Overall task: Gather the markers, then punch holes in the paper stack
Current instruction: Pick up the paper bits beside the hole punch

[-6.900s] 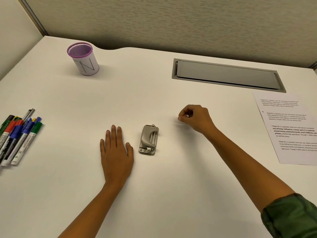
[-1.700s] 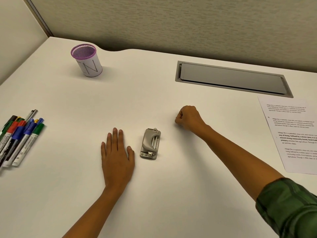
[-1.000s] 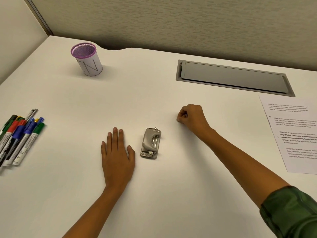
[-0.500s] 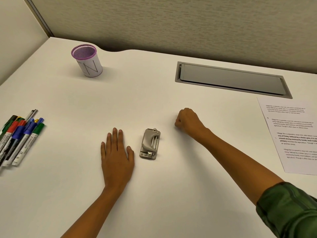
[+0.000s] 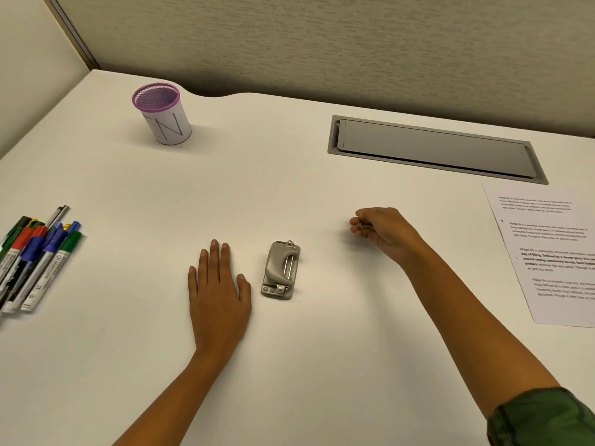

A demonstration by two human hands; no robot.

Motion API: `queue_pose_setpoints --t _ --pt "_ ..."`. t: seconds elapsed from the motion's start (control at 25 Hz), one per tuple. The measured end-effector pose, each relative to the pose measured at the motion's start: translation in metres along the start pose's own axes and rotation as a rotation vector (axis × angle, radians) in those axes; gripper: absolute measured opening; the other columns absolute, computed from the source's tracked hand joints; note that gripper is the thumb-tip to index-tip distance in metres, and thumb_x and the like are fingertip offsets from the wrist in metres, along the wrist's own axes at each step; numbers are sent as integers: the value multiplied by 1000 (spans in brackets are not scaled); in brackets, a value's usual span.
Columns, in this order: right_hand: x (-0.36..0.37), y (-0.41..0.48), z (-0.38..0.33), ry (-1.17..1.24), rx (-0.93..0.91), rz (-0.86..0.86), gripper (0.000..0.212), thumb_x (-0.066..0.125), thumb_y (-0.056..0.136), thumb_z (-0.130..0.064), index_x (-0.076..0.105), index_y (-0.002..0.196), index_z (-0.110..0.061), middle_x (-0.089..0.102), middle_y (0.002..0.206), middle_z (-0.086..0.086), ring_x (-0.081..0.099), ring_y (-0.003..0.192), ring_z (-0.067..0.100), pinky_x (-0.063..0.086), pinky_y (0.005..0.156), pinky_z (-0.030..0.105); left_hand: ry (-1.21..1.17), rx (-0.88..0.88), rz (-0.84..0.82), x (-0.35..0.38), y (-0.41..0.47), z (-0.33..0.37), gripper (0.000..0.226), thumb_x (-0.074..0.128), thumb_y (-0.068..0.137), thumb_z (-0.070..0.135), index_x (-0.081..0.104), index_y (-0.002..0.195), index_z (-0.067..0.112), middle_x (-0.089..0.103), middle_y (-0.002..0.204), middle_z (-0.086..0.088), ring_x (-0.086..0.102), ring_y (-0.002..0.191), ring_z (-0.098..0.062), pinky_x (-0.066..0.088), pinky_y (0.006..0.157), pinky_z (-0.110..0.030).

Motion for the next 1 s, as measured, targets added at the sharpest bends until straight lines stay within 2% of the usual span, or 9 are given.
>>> queue_pose_setpoints --t 0.08,0.2,0.32,0.4,0.64,0.84,1.0 --pt "2 -6 1 39 21 -33 15 51 93 -5 61 82 -2 61 76 9 59 64 17 52 56 19 -4 5 1 0 0 0 59 31 92 29 26 148 11 23 157 -7 21 146 -24 17 119 -44" --pt "4 -17 -4 -43 -42 -61 12 54 94 -6 63 87 -2 62 80 10 60 68 16 54 63 19 -6 11 4 0 1 -1 60 31 92 29 26 148 11 23 157 -7 21 146 -24 16 119 -43" --pt "0 -30 -16 -198 -154 -5 9 58 91 -1 66 87 -2 66 82 13 64 67 18 55 76 26 -8 10 4 -1 0 0 60 31 91 29 26 148 12 23 157 -6 20 146 -23 16 119 -43" --pt "-1 -41 -24 -286 -218 55 8 61 88 -1 68 86 -4 70 77 10 67 63 17 55 79 28 -19 13 6 -2 1 1 60 31 91 29 27 148 12 23 157 -6 21 146 -23 16 119 -42" --pt "14 -76 -40 -364 -360 97 10 64 84 1 71 80 -6 71 68 7 70 55 13 55 72 22 -45 38 14 -2 8 1 57 38 94 24 26 148 12 22 158 -5 18 146 -20 12 120 -40" --pt "41 -103 -55 -417 -484 94 10 63 84 3 71 80 -2 70 67 10 68 51 11 42 48 4 -40 32 11 -3 6 1 57 37 96 25 22 150 13 17 159 -3 13 147 -18 8 121 -38" --pt "73 -112 -62 -440 -546 74 11 63 84 4 71 80 -3 69 67 9 66 50 8 45 53 4 -48 101 -23 -1 5 -3 59 36 97 33 18 151 15 12 160 -2 6 148 -19 2 121 -39"
Point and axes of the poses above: each hand's wrist, its own y-axis towards the middle knuckle, its own x-axis out of the palm, z = x × y, the point moved 8 cm from there along y, towards the middle knuckle
